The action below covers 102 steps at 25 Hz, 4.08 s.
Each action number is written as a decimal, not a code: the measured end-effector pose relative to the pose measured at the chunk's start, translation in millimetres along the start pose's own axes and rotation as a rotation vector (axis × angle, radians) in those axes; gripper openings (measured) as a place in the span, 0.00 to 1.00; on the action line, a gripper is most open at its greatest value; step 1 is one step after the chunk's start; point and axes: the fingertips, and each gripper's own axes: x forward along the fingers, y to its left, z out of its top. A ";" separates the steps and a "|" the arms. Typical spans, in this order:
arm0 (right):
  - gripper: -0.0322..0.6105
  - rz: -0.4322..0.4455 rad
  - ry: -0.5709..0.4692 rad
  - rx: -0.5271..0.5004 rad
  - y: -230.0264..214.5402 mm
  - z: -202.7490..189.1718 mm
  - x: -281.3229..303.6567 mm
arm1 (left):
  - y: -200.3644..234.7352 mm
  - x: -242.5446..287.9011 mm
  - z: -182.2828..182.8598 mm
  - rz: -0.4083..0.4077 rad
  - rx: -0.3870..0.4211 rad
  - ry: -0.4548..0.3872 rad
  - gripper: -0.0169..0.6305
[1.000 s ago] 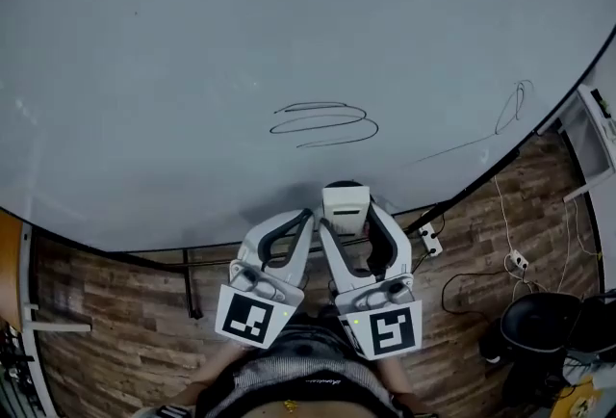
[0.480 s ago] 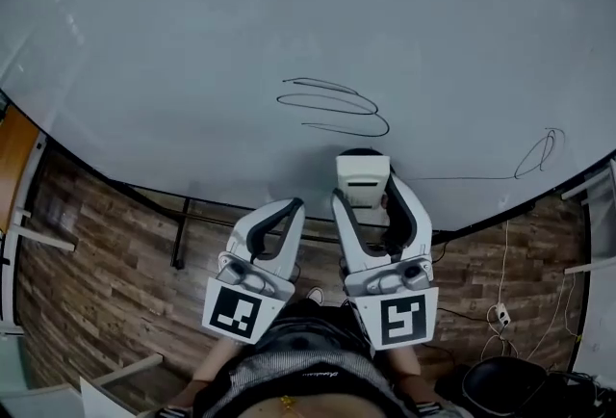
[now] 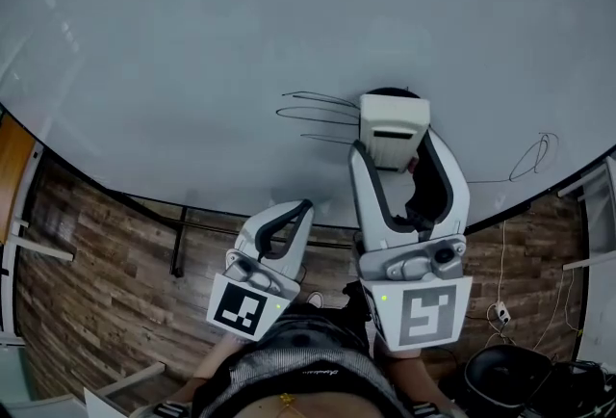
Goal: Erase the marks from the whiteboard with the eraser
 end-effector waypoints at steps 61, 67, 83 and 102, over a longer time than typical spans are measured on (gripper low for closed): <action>0.43 -0.014 -0.027 0.002 17.3 34.8 40.6 | 31.7 -14.9 -19.6 -0.072 -0.079 0.046 0.02; 0.43 -0.065 -0.045 -0.009 18.7 32.4 38.9 | 32.5 -16.9 -17.9 -0.083 -0.087 0.043 0.02; 0.43 -0.044 0.158 0.094 47.8 -74.3 1.8 | 21.2 -12.1 -35.8 -0.125 -0.095 0.099 0.02; 0.43 -0.072 0.269 0.029 68.3 -94.9 2.3 | 34.1 -34.5 -45.3 -0.104 -0.102 0.114 0.02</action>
